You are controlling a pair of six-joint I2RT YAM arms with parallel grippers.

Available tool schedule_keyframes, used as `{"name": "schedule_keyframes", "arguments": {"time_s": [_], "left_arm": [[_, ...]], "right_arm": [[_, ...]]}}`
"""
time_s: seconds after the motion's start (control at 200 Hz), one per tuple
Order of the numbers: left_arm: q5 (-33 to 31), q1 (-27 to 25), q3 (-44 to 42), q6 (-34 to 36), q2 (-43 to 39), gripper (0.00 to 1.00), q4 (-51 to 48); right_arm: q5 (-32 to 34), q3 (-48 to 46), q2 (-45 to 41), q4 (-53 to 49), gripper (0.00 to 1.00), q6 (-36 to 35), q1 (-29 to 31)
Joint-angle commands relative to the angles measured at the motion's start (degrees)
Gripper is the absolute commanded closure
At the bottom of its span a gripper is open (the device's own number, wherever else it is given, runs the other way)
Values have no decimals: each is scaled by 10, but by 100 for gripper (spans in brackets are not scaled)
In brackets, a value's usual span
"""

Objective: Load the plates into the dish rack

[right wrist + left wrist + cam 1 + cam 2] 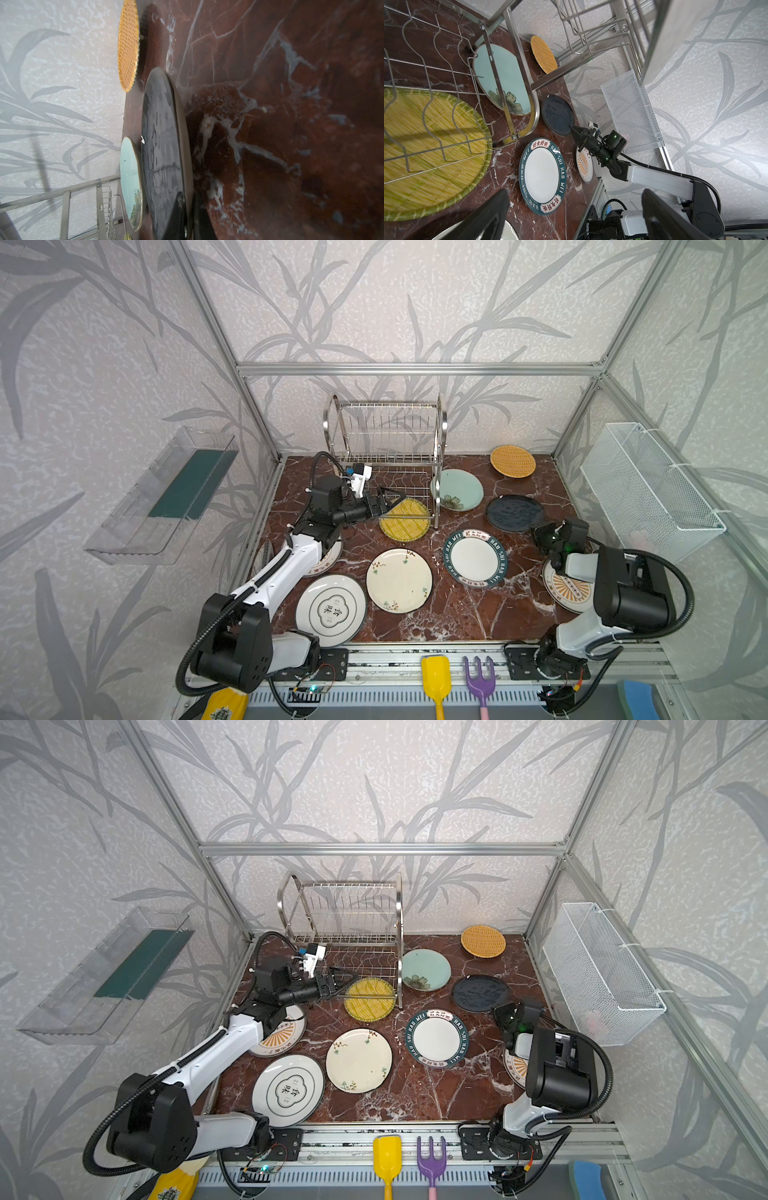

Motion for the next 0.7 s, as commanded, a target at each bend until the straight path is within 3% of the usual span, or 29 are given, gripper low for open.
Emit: {"name": "schedule_keyframes", "arguments": {"time_s": [0.0,0.325,0.52,0.695], "left_arm": [[-8,3,-9,-10,1,2,21],[-30,-3,-16,-13,3,4,19],[-97,-59,6,52,-15,7,-86],[-163,-113,3,46,-31,10,-108]], "right_arm": [[-31,8,-76,52,100,11,-3],[-76,14,-219,-65,100,15,-2],[-110,18,-287,-133,100,17,17],[-130,16,-345,-184,100,17,52]]}}
